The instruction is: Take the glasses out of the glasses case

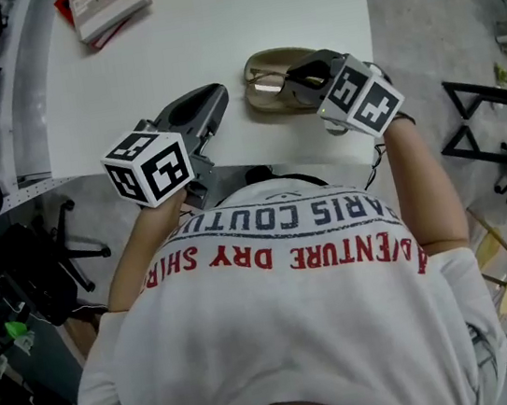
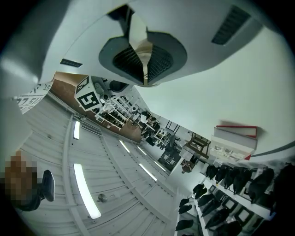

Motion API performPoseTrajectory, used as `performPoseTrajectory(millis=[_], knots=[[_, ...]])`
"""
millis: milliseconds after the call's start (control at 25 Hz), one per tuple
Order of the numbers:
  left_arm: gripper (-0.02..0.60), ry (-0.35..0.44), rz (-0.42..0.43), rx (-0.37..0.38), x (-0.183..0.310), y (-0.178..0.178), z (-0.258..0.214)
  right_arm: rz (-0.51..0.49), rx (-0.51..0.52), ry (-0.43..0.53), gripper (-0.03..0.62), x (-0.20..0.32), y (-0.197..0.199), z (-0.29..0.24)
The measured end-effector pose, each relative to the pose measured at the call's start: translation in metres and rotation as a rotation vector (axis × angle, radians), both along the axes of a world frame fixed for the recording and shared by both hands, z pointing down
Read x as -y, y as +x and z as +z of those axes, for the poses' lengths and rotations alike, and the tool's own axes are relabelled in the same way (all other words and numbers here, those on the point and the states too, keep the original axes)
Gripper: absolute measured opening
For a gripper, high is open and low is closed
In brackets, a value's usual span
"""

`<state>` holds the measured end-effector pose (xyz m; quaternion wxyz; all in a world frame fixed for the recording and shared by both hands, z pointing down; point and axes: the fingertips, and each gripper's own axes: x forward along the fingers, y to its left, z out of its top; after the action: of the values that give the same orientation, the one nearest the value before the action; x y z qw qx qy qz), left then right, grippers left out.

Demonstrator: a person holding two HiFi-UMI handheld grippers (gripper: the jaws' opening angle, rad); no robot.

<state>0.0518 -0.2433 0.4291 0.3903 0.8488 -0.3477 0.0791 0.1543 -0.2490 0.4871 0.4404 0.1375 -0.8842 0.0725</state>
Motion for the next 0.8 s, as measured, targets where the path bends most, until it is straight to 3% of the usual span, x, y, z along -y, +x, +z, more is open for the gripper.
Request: performPoseTrajectory(millis=[280,480,800], knots=[[0.048,0.024,0.026,-0.011,-0.023,-0.006,-0.023,0.139,0.049,0.116,0.032,-0.008,0.006,-0.044],[0.048,0.057,0.052,-0.037,-0.042,-0.010,-0.038,0.283,0.147,0.184,0.032,-0.027,0.006,-0.076],[0.048,0.100,0.110,-0.077,-0.080,-0.002,-0.059,0.573,0.480,0.168,0.032,-0.084,0.013,-0.127]])
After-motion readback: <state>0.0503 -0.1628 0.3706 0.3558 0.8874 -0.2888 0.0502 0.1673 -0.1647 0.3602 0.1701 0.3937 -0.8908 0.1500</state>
